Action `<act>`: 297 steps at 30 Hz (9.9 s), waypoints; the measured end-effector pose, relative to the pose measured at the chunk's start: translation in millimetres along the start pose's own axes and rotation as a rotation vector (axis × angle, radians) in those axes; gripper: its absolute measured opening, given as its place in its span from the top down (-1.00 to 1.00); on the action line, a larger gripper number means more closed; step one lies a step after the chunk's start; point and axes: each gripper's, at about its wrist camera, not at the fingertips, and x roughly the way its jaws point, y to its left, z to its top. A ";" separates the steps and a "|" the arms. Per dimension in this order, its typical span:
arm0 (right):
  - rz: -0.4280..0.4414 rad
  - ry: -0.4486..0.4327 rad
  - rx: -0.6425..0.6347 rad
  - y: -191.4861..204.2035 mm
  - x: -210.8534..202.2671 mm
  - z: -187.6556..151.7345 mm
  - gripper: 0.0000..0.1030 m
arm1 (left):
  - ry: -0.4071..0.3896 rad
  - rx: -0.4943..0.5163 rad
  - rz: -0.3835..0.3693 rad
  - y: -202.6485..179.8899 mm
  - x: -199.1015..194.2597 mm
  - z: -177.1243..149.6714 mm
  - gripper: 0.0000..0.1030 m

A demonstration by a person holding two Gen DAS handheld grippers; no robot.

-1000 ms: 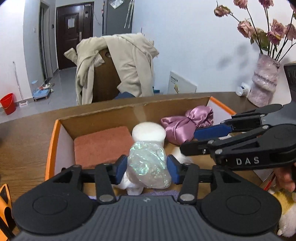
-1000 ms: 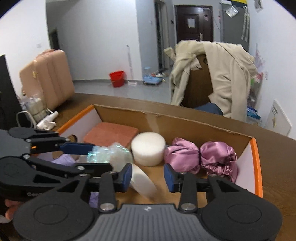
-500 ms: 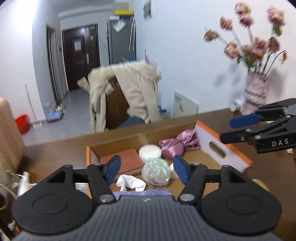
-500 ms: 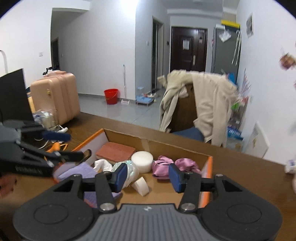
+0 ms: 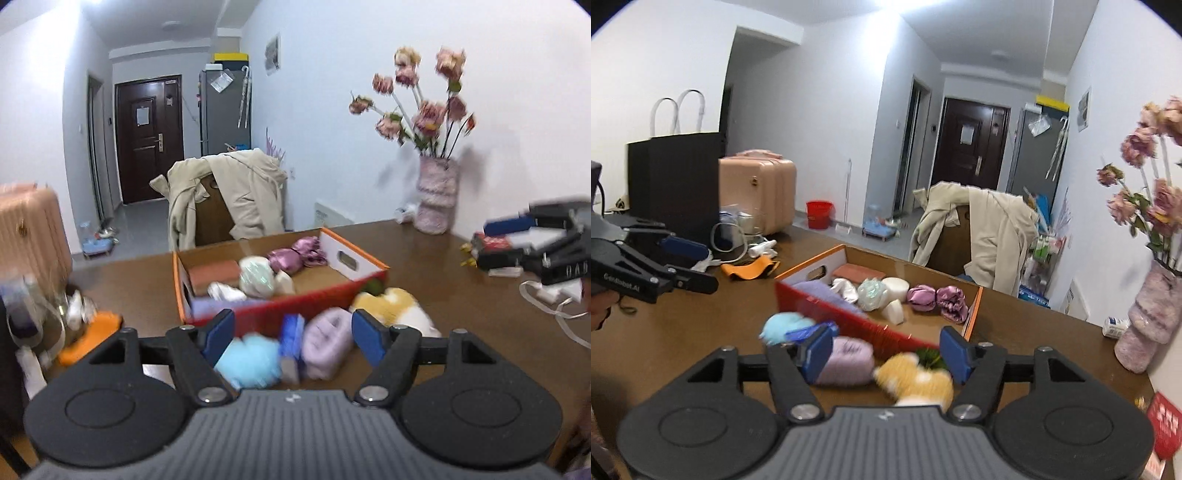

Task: Organize soft objects
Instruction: 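Move the right tool to the yellow-white plush sheep, then grasp the plush sheep with the right tool, then carry the plush sheep into the box and open the right tool, then move both tools back toward the remaining items, then grasp the lavender towel roll with the right tool, then carry the lavender towel into the box and open the right tool, then withdraw the right tool from the box toward the blue tissue pack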

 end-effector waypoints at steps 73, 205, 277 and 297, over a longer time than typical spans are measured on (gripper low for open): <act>-0.099 0.181 0.360 -63.4 145.9 -123.9 -0.03 | 0.212 -0.064 -0.328 -76.4 275.5 -3.3 0.18; -0.021 0.114 0.537 -0.1 102.3 -108.2 -0.06 | 0.236 -0.284 -0.222 2.6 139.2 -52.0 -0.35; -0.161 0.143 0.398 57.7 94.7 -37.8 -0.46 | 0.182 -0.175 -0.167 61.9 73.9 -58.8 -0.63; -0.240 0.137 0.444 44.6 121.6 -43.5 -0.40 | 0.151 0.021 -0.239 26.8 162.9 -34.7 0.57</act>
